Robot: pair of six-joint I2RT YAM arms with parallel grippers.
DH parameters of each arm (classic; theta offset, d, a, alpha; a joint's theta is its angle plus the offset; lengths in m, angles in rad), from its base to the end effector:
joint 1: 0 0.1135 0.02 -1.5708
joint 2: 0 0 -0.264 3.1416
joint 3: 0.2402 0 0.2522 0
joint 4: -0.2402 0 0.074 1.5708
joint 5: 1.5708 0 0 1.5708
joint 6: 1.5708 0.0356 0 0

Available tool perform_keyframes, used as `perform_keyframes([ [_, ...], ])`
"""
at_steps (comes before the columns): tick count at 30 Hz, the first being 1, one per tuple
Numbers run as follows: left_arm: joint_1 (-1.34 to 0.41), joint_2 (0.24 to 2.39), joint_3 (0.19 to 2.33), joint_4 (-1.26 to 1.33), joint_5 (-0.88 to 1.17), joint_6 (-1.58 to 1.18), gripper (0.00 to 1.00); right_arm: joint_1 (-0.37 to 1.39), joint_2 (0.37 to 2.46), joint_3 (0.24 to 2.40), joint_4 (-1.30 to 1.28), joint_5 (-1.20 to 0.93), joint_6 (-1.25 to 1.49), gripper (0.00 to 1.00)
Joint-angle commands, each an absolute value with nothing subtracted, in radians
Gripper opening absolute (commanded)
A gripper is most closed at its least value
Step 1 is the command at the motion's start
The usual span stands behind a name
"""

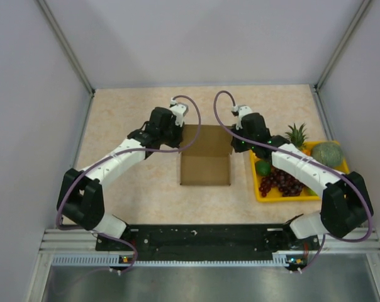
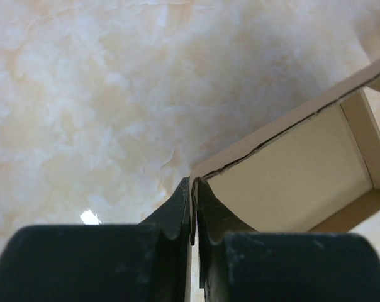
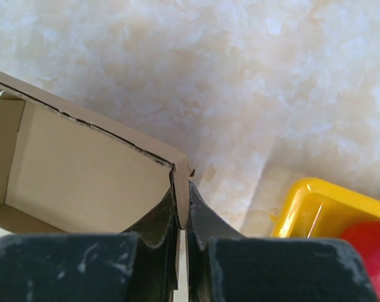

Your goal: Fold the paper box

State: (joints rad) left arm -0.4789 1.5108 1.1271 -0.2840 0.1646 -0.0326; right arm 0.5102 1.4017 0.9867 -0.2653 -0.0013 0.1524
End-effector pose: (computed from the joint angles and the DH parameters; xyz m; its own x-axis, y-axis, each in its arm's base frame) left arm 0.2986 -0.1616 0.2734 -0.5678 0.2586 -0.7815 0.5506 0.8251 -0.1270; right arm 0.2697 0.1510 0.2609 -0.6168 -0.1712 -0.7683 -0.4002 0.9087 0.1188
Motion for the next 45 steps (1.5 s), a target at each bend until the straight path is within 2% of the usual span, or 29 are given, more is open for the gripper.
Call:
perform_keyframes([
  [1,-0.546,1.459,1.083,-0.206,-0.159,-0.222,0.0,0.583,1.367,0.97,-0.189,0.185,0.296,0.0],
  [6,-0.635,1.497,1.078,-0.176,-0.371,-0.34,0.0,0.704,1.4,0.974,-0.184,0.388,0.515,0.0],
  [7,-0.661,1.515,1.095,-0.199,-0.464,-0.391,0.0,0.724,1.41,0.976,-0.186,0.449,0.541,0.0],
  [13,-0.698,1.566,1.143,-0.302,-0.653,-0.616,0.0,0.839,1.446,0.977,-0.189,0.676,0.715,0.0],
  [20,-0.712,1.542,1.088,-0.267,-0.663,-0.684,0.0,0.913,1.486,0.977,-0.174,0.877,0.844,0.0],
  [28,-0.712,1.463,0.974,-0.126,-0.635,-0.637,0.0,0.927,1.477,0.945,-0.107,0.902,0.779,0.0],
  [32,-0.712,1.465,0.968,-0.127,-0.626,-0.621,0.0,0.927,1.456,0.943,-0.091,0.844,0.649,0.01],
  [36,-0.712,1.459,0.956,-0.086,-0.615,-0.568,0.0,0.923,1.372,0.859,-0.009,0.651,0.418,0.2],
  [37,-0.712,1.456,0.953,-0.077,-0.608,-0.537,0.0,0.922,1.326,0.844,-0.008,0.62,0.398,0.27],
  [39,-0.712,1.447,0.945,-0.06,-0.604,-0.519,0.0,0.908,1.275,0.81,-0.009,0.543,0.345,0.34],
  [41,-0.71,1.436,0.942,-0.058,-0.585,-0.499,0.21,0.881,1.203,0.792,-0.046,0.47,0.324,0.52],
  [43,-0.712,1.413,0.936,-0.055,-0.558,-0.479,0.41,0.839,1.16,0.766,-0.079,0.347,0.279,0.62],
  [45,-0.71,1.375,0.925,-0.067,-0.517,-0.46,0.51,0.763,1.1,0.75,-0.095,0.202,0.247,0.66],
])
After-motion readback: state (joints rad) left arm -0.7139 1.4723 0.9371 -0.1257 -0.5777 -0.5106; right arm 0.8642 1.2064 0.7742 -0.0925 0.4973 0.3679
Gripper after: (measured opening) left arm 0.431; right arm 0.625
